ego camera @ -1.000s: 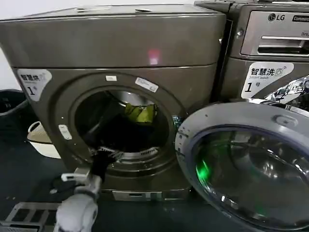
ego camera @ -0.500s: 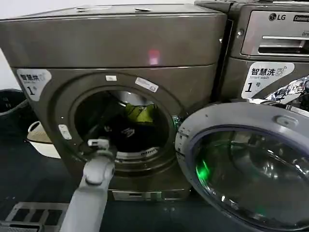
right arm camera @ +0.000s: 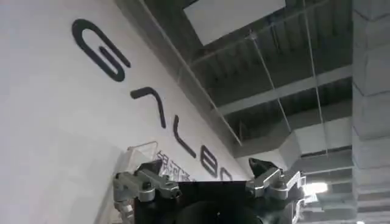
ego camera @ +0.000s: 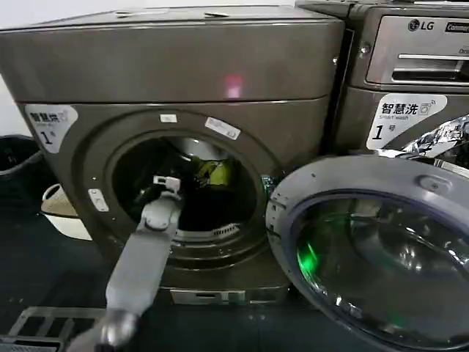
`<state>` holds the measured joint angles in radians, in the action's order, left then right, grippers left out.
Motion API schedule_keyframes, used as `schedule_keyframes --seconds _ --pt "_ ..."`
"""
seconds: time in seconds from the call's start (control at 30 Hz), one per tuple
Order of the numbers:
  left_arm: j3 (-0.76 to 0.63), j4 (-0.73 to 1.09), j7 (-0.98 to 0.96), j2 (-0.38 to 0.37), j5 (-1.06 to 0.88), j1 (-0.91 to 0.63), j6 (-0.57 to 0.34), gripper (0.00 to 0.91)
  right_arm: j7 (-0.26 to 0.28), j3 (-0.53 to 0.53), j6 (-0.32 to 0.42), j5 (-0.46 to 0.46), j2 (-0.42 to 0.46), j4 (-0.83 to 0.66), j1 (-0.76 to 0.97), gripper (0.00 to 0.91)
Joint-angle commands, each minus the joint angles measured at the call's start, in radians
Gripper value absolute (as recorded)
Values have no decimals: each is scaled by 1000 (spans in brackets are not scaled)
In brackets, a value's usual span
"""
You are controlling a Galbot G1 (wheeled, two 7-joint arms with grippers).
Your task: Grasp the clothes from the dryer.
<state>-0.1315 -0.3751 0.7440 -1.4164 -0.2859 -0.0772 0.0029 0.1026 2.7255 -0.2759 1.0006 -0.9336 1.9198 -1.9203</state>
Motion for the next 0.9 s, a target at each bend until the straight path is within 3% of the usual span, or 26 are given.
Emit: schedule_keyframes --seconds 0.03,0.4,0.9 --pt "-208 237 239 -13 -326 -155 -116 907 0 -6 0 1 -4 7 8 907" --pt "-175 211 110 -54 -505 -140 3 907 2 -9 2 -2 -13 11 14 907" --pt "-130 207 48 -81 -460 -102 56 907 2 -19 5 -3 -14 26 14 907"
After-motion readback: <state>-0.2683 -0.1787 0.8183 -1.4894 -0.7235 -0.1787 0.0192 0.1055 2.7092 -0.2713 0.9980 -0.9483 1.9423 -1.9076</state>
